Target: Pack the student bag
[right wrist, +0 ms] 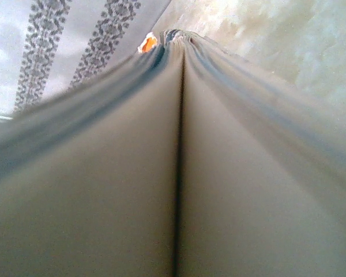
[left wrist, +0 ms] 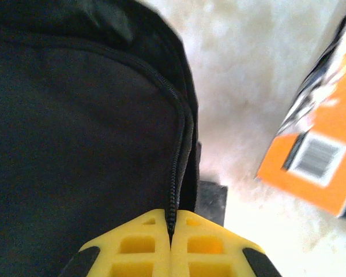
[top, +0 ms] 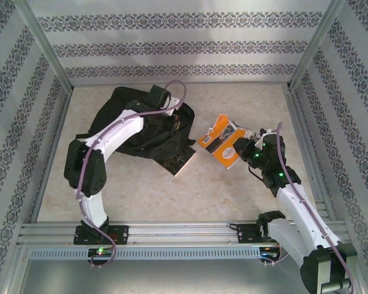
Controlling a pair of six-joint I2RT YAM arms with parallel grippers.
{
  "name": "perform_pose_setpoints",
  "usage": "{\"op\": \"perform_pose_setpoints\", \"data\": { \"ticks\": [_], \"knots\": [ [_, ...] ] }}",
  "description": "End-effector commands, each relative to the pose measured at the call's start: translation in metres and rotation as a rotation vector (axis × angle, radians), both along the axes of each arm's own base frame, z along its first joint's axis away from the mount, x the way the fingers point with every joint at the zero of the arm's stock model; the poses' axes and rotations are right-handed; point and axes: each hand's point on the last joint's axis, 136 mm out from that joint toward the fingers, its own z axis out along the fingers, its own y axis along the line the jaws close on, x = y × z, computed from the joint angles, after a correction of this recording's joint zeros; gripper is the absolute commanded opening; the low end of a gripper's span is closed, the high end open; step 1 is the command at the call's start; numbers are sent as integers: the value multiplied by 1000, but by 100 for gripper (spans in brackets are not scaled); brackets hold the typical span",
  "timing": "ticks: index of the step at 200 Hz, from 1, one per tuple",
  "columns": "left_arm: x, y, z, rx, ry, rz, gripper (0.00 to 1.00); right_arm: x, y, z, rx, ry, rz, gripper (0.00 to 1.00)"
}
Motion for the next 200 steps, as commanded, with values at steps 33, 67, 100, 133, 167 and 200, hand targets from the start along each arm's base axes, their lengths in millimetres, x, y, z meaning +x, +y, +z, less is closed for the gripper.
{"op": "perform_pose_setpoints", "data": {
  "ticks": [33,67,100,133,167,200],
  "knots": [
    [7,3,33,-313,15,98,0,9,18,55,-18,-186,59,0],
    [6,26,79,-384,-139,186,0,10,23,70,13,-219,77,0],
    [-11,45,125,-437,-253,230,0,16,43,89,123,-222,121,0],
    [-31,46,141,-491,-258,216,0,31,70,105,227,-214,166,0],
    [-50,40,150,-575,-220,176,0,49,111,97,298,-97,244,0],
    [-60,41,122,-535,-144,177,0,66,141,88,394,-35,294,0]
  ]
}}
